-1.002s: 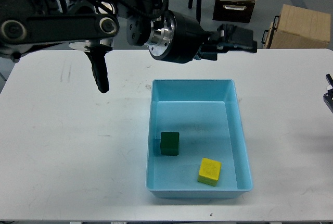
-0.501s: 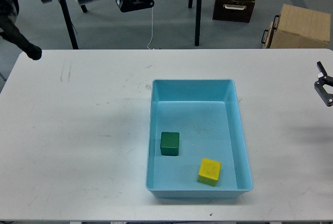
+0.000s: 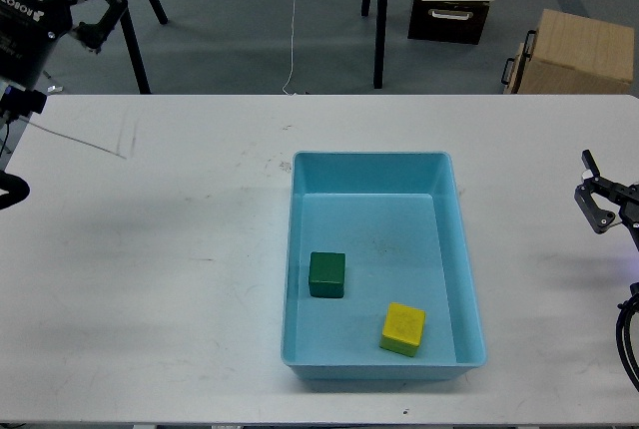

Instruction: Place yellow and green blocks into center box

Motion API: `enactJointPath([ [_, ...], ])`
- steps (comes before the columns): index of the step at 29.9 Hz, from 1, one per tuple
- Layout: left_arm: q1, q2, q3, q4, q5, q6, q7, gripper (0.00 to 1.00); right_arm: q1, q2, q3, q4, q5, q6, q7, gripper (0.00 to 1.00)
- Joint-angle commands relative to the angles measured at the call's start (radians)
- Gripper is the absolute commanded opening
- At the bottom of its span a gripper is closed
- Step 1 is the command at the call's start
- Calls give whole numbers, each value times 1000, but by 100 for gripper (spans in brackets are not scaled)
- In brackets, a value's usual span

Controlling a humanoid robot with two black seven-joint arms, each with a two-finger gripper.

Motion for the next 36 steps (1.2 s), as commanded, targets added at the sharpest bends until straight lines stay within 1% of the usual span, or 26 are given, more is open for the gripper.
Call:
enactJointPath([
  [1, 252, -35, -139, -141, -2, 0, 3, 100, -62, 40, 14, 43, 0, 0, 0, 100],
  [2, 327, -56, -184, -187, -4, 0, 3, 100, -79, 48, 14, 55, -2, 0, 0, 100],
  [4, 435, -93, -243, -249, -4, 0, 5, 100, -97, 50, 17, 71, -2, 0, 0, 100],
  [7, 558, -162, -288, -297, -4, 0, 3, 100, -111, 48, 34, 78, -2, 0, 0, 100],
  [11, 645, -230, -294, -344, -1, 1, 11, 100, -103, 40, 33, 78, -2, 0, 0, 100],
  [17, 676, -274, -289, -358, 2, 0, 13, 100, -102, 37, 22, 75, -25, 0, 0, 100],
  [23, 695, -288, -286, -360, 5, 0, 13, 100, -89, 36, 20, 75, -29, 0, 0, 100],
  [28, 695, -293, -285, -360, 7, 0, 28, 100, -89, 39, 14, 75, -31, 0, 0, 100],
  [34, 699, -299, -265, -347, 40, 4, 25, 100, -91, 37, 14, 78, -31, 0, 0, 100],
  [36, 701, -331, -252, -343, 79, 8, 20, 100, -96, 37, 14, 80, -31, 0, 0, 100],
])
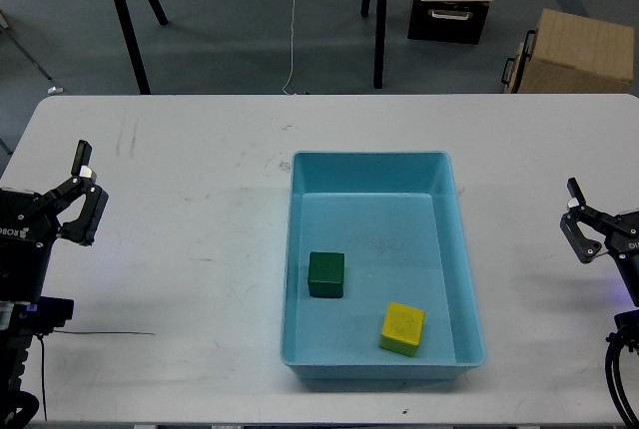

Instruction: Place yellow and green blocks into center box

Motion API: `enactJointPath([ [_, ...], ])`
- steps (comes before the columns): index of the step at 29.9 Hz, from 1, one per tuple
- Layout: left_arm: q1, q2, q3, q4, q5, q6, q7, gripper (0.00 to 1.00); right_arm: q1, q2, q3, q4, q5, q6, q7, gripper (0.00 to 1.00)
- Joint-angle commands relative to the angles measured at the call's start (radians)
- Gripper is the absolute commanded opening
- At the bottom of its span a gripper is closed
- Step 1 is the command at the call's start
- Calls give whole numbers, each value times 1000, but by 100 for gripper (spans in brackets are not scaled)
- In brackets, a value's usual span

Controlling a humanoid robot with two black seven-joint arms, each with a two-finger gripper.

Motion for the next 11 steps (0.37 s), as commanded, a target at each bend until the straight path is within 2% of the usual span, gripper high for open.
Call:
enactJointPath([
  [1, 3, -60, 15, 14, 59, 9, -7, 100, -9, -1, 1, 3, 0, 0, 0, 100],
  [4, 17, -112, 9, 20, 62, 11, -7, 100, -18, -1, 1, 9, 0, 0, -1, 100],
  [11, 55, -125, -28, 20, 53, 19, -15, 100, -24, -1, 4, 23, 0, 0, 0, 100],
])
